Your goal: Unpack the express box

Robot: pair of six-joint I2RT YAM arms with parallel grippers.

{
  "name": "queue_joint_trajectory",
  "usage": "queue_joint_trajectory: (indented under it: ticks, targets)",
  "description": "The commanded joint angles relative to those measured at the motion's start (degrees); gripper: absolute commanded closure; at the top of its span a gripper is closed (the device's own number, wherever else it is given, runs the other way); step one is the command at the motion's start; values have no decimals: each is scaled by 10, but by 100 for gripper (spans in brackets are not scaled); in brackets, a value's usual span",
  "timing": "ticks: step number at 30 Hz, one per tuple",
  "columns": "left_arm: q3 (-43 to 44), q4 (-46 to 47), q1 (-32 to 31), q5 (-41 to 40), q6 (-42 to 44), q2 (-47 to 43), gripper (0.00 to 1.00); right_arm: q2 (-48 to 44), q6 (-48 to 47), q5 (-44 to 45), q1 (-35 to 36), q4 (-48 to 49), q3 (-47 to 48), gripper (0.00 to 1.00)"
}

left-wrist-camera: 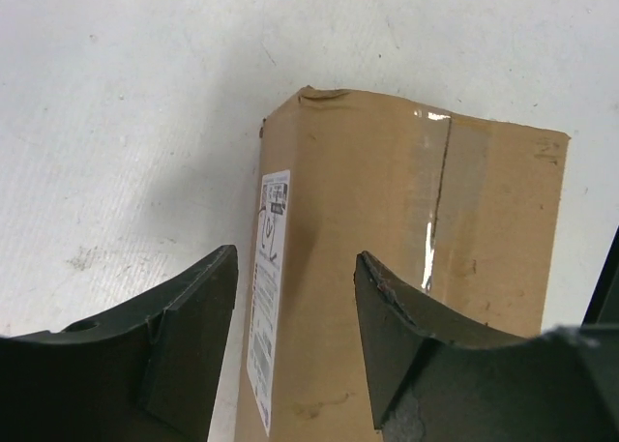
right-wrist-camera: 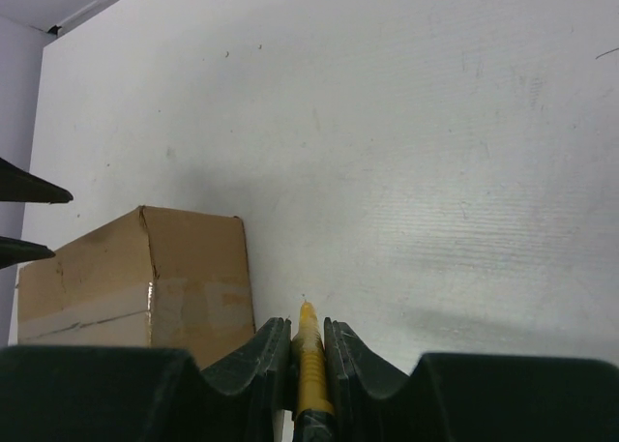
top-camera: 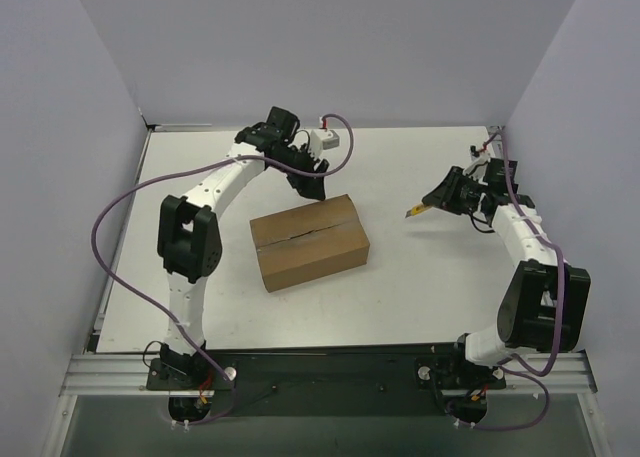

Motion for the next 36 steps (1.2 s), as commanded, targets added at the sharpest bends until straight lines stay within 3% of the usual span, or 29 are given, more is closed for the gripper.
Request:
queue_joint_trajectory:
  ticks: [1,7,11,13,16,20,21,24,31,32,36]
  targets:
    - [47,20,-1,70,-22,59,34,-42,-31,14,6,-19,-9,100]
    - [100,0,-31,189,-5,111,39,-69,-35,18,8,-44,-28,100]
    - [169,-112,-76,257,82,152,52,-85,-32,21,10,-49,-45,100]
    - [201,-225,-92,251,173,167,52,-93,-32,21,10,-49,-56,100]
    - [204,-263,-106,210,220,161,51,-103,-30,14,10,-48,-65,100]
    - [96,-72,-100,119,116,31,44,-131,27,-28,-8,0,-108,100]
    - [32,31,-100,73,99,1,43,-144,39,-38,-18,10,-115,100]
    - [-61,123,-108,25,77,-92,43,-158,53,-53,-21,1,-110,100]
    - [-151,-8,-139,89,225,-193,32,-227,51,-28,-21,-100,-107,100]
    - [-173,-4,-151,89,238,-222,4,-241,45,-10,-21,-112,-107,100]
    - [-279,58,-188,64,268,-286,3,-276,14,3,-24,-190,-95,100]
